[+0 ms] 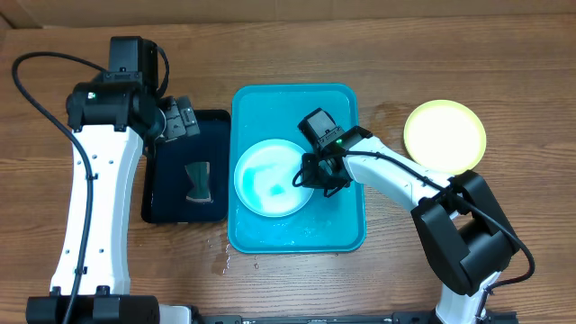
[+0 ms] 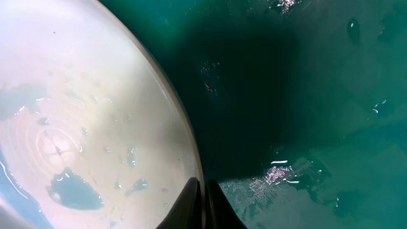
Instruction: Clean dirty plates on tray and stack at the side
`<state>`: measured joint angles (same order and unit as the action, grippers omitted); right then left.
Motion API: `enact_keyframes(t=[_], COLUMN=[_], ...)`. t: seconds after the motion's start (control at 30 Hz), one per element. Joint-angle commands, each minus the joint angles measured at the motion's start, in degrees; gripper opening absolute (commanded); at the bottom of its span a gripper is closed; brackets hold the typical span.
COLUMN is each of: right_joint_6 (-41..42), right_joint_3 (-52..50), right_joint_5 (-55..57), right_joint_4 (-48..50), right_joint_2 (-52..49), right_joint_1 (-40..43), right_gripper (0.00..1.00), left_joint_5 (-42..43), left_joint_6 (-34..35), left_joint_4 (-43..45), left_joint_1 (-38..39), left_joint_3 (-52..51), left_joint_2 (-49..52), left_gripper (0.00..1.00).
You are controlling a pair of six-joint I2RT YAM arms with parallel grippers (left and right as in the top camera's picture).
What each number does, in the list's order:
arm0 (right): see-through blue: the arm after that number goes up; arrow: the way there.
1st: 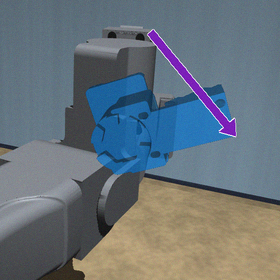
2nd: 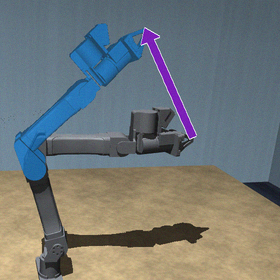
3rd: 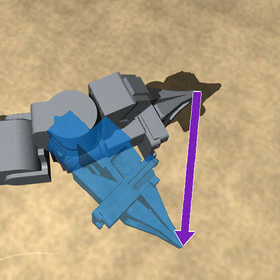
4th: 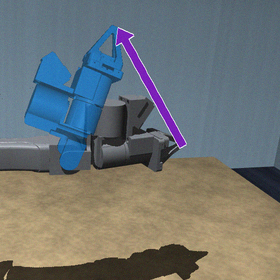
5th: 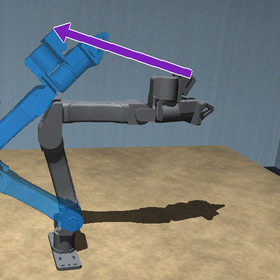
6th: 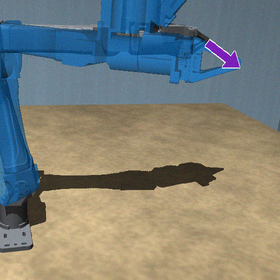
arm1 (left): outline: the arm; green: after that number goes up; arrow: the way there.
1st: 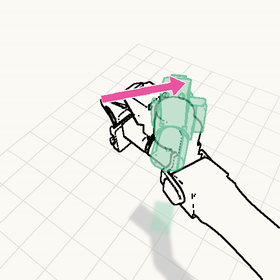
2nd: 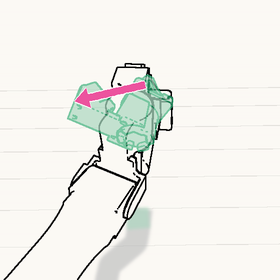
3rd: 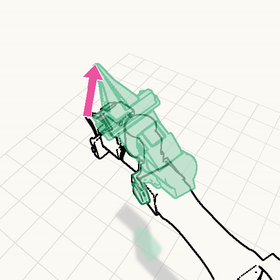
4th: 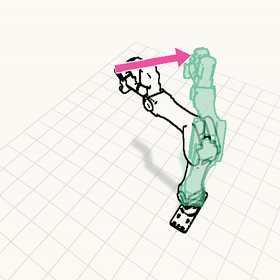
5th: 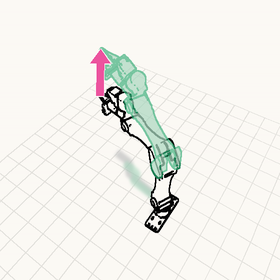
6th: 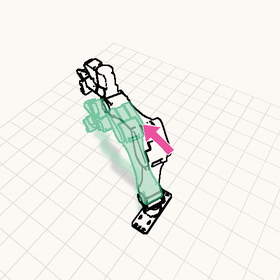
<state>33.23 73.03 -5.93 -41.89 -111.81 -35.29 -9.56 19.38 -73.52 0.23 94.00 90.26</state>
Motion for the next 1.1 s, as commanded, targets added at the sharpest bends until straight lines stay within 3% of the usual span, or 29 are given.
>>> enact_keyframes(t=[0.0, 0.13, 0.33, 0.6, 0.8, 1.07], right_joint_6=[-0.1, -0.1, 0.0, -0.1, -0.1, -0.1], right_joint_3=[-0.3, -0.3, -0.3, 0.6, 9.8, 24.3], right_joint_5=[1.0, 1.0, 5.9, 7.8, 7.2, 7.2], right_joint_4=[-0.2, 0.1, 2.3, 6.3, -2.4, -9.4], right_joint_2=[0.1, 0.1, 0.1, 0.2, 1.0, 1.1], right_joint_1=[-0.2, -0.2, -0.2, 1.4, 4.3, 4.7], right_gripper=[0.04, 0.04, 0.04, 0.04, 0.04, 0.04], left_joint_5=[-1.0, -1.0, -1.0, -0.9, -0.9, -0.9], left_joint_6=[-0.1, -1.7, -12.3, -12.3, -12.3, -12.3], left_joint_4=[0.3, 0.0, -3.6, -12.0, -16.7, -16.6], left_joint_1=[-0.3, -0.3, -0.3, -0.3, -0.3, -0.3], left_joint_3=[0.5, 2.8, 12.2, 29.0, 38.3, 38.5], left_joint_2=[0.0, 0.0, 0.0, 0.0, -0.2, 0.1], left_gripper=[1.0, 1.0, 1.0, 1.0, 1.0, 1.0])
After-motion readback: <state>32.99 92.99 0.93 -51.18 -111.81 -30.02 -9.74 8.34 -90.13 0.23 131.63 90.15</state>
